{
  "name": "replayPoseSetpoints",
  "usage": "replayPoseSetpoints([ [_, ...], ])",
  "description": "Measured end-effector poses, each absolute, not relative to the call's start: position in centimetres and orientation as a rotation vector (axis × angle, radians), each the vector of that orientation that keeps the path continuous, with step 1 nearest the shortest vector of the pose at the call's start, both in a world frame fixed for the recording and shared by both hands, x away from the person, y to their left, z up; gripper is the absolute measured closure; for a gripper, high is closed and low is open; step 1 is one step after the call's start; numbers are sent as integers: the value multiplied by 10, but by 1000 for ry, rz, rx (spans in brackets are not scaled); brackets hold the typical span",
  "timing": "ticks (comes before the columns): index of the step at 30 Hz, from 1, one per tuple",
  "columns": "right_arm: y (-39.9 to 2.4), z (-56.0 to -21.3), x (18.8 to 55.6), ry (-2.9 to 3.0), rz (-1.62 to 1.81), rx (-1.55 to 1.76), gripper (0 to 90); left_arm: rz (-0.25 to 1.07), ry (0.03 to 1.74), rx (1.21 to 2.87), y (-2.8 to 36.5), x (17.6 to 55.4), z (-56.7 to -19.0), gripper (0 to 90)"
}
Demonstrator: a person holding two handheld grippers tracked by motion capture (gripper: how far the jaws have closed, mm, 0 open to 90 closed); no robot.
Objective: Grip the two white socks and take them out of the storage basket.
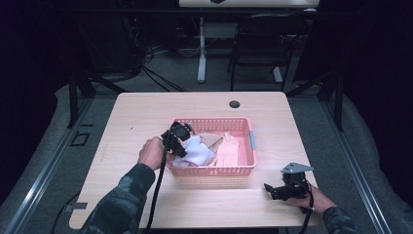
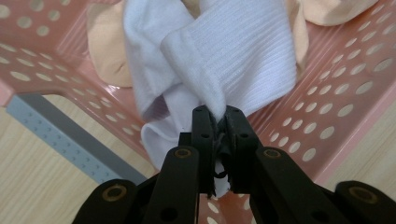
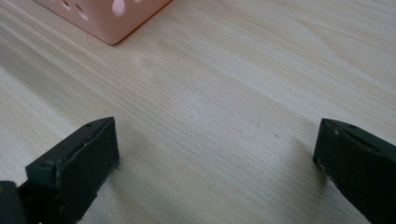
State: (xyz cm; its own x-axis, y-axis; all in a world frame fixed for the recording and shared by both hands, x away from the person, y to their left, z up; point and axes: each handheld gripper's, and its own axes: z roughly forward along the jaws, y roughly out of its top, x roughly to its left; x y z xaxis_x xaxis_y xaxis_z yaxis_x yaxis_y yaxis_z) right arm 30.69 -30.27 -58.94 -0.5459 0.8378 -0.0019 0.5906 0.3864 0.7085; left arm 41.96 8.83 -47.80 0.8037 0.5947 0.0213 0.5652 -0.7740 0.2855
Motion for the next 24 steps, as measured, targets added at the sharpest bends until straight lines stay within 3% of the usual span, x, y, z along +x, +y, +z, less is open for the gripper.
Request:
replayPoseSetpoints([
  [24, -303, -589, 307, 2294, 942, 1237, 0, 205, 865, 2663, 95, 422, -422, 843],
])
